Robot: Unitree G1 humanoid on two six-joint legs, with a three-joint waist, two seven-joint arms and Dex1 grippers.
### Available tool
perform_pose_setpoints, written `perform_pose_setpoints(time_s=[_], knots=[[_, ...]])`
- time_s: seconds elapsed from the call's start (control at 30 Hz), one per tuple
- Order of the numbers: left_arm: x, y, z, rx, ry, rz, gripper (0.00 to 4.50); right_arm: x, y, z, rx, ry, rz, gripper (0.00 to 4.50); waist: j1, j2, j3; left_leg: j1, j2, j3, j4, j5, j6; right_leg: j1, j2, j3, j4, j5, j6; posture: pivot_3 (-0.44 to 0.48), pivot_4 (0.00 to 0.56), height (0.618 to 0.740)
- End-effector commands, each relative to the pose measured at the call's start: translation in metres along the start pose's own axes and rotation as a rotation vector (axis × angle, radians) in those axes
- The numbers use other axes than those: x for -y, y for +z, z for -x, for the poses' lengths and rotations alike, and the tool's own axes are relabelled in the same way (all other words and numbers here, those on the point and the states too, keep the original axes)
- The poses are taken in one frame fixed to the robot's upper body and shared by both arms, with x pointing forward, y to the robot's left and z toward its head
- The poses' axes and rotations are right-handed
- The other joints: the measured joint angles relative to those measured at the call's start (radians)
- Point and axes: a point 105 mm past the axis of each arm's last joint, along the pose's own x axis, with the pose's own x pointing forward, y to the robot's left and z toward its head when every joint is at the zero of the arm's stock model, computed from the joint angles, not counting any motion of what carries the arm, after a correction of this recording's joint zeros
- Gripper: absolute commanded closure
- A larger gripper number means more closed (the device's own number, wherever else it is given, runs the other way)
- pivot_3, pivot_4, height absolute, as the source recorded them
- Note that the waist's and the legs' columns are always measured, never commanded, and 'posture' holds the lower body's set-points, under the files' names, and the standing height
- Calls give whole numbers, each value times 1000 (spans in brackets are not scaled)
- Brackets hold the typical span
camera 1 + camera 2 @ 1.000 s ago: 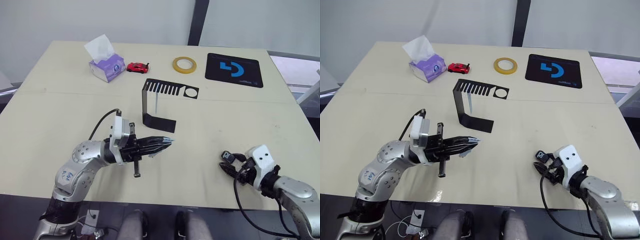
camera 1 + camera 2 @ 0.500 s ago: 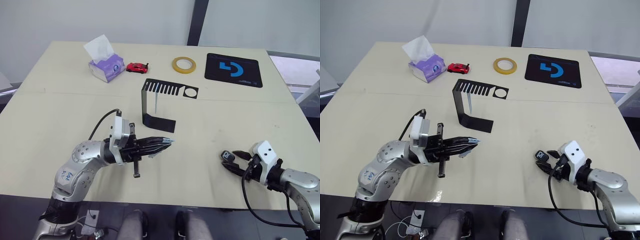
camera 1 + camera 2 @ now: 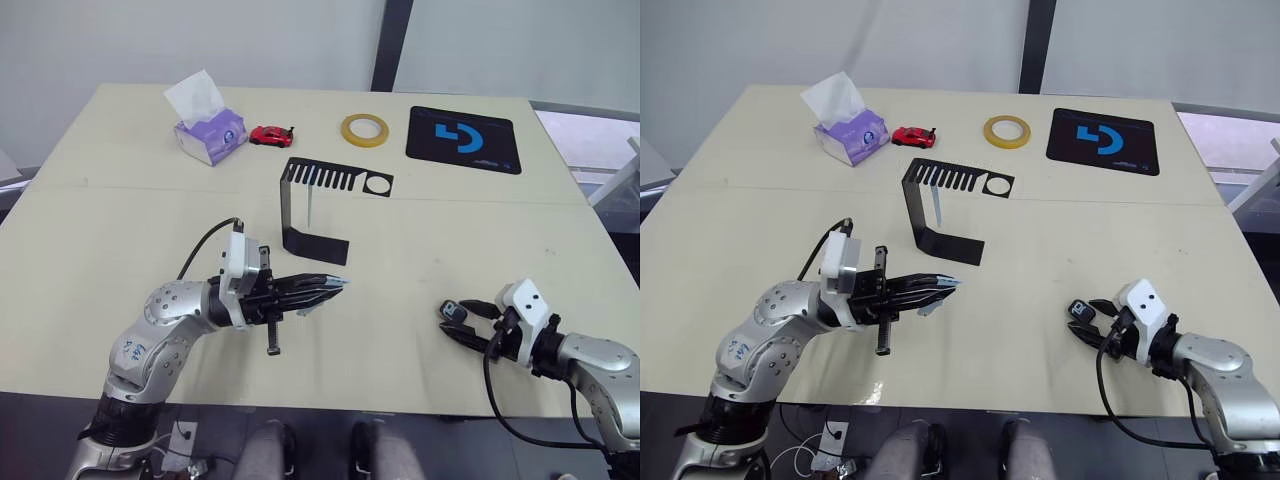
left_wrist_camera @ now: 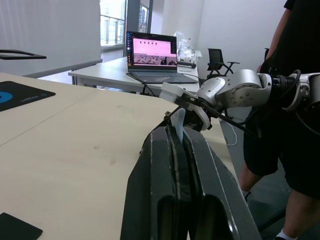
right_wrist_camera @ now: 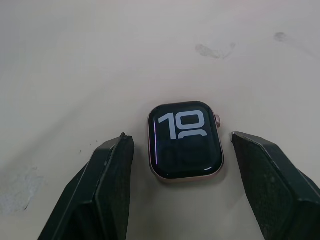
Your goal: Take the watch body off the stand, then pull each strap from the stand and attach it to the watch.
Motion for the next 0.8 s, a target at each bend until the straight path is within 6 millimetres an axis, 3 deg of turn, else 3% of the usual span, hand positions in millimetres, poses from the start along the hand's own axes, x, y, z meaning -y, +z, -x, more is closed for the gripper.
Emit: perform_pose_setpoints(time_s=[0.03,0.2,0.33,0.37,0.63,0.8], knots=[[6,8,-2,14,-17,-31,4500,-6,-9,-4,-34,48,-3,1156,-1,0,0,0,0,0,0,0,0,0,0,0,0,0,0,0,150,740],[6,8,-2,14,-18,-31,4500,-6,-12,-4,-39,54,-1,1156,-6,0,0,0,0,0,0,0,0,0,0,0,0,0,0,0,150,740],[6,8,-2,14,-18,-28,4500,-6,-13,-5,-37,56,-11,2380,-9,0,0,1,1,0,0,0,0,1,0,0,0,0,0,0,150,740],[6,8,-2,14,-19,-27,4500,-6,-13,-5,-36,55,-13,2883,-9,0,0,1,1,0,0,0,0,1,0,0,0,0,0,0,150,740],[7,7,-1,10,-25,-16,4500,-5,-15,-3,-30,39,-24,2960,-9,0,0,1,1,0,0,0,-1,1,0,0,0,0,0,0,150,740],[2,10,0,9,-11,-56,4500,-6,-3,0,17,44,-28,2960,-9,0,0,1,1,0,0,0,-1,1,0,0,0,0,0,0,150,740]])
